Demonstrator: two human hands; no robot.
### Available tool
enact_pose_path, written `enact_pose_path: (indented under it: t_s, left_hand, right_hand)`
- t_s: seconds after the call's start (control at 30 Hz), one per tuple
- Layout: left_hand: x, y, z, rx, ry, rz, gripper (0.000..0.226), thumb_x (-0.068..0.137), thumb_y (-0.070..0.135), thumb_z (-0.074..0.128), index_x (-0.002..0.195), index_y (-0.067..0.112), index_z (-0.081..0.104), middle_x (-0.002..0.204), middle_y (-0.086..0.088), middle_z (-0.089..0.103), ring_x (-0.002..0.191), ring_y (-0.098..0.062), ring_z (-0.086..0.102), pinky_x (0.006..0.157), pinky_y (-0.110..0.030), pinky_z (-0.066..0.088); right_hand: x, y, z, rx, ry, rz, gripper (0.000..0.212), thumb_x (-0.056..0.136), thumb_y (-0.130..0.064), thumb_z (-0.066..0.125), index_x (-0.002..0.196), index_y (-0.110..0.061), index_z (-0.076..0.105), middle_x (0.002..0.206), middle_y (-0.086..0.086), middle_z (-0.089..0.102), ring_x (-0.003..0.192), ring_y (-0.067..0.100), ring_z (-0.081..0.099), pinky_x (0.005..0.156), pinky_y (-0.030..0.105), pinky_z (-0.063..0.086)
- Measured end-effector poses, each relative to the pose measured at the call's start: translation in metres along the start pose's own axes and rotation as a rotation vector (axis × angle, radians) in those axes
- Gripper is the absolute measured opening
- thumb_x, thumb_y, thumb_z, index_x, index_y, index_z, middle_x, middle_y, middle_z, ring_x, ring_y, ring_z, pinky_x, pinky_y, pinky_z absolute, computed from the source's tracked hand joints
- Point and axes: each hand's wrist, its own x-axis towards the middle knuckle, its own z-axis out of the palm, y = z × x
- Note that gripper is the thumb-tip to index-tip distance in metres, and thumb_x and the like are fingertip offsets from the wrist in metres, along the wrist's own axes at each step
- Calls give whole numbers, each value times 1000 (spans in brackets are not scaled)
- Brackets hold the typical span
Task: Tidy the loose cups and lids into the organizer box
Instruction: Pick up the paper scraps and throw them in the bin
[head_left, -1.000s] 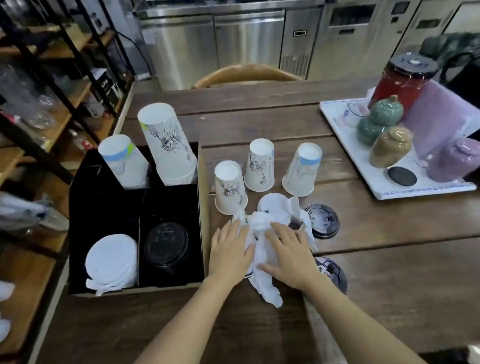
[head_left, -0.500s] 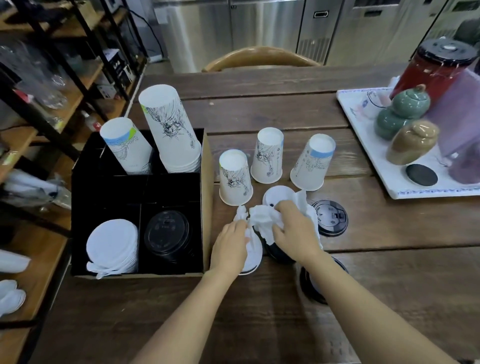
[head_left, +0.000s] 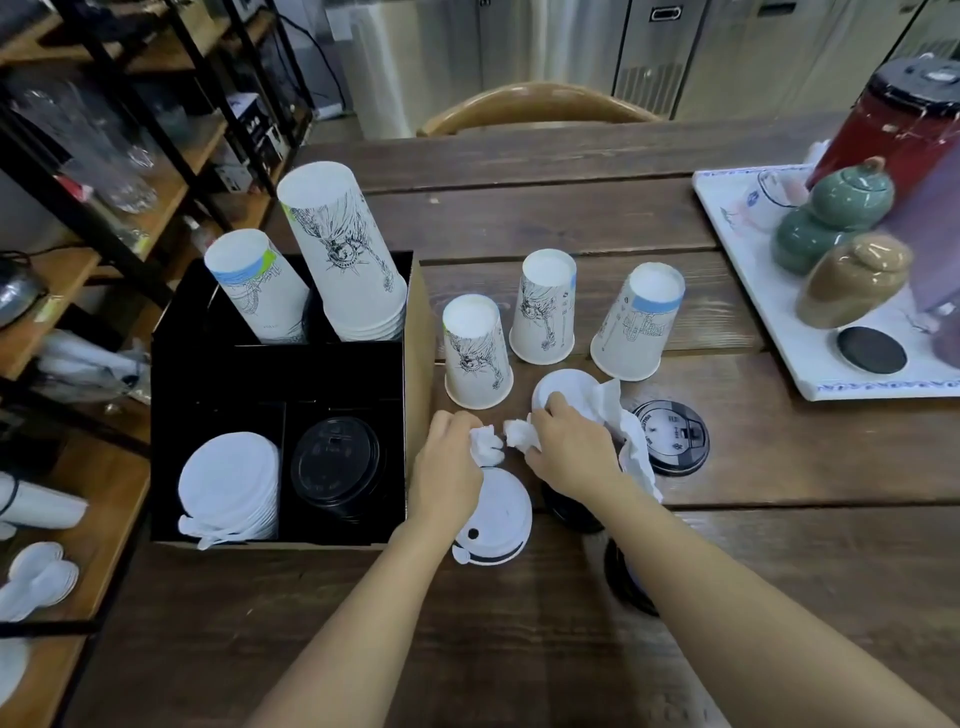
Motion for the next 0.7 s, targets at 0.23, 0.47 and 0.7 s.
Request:
enact_pose_path:
  t_s: [0.23,0.47,0.7]
  left_hand:
    - [3,33,0,-226,146,-14,42,78,-20,35,110,2,52,115,-11,46,89,-26,47,72,-29,36]
    - [19,71,33,-179,46,207,22,74,-7,46,87,10,46,89,-5,46,90,-26,38,77,-30,28]
    - [28,112,83,320,-213,358,62,81,51,60,136,29,39,119,-13,41,114,-32,36,94,-37,33]
  right_hand:
    - [-13,27,-27,570,278,227,8,83,-8,49,82,-5,41,77,9,46,72,28,43,63,30,30]
    - [-41,69,-55,755,493,468,18,87,-2,44,104,-9,46,85,7,55,72,27,48,55,31,33]
    - [-71,94,-61,630,461,579,25,87,-5,45,112,-10,48,85,1,51,76,23,43,69,31,32]
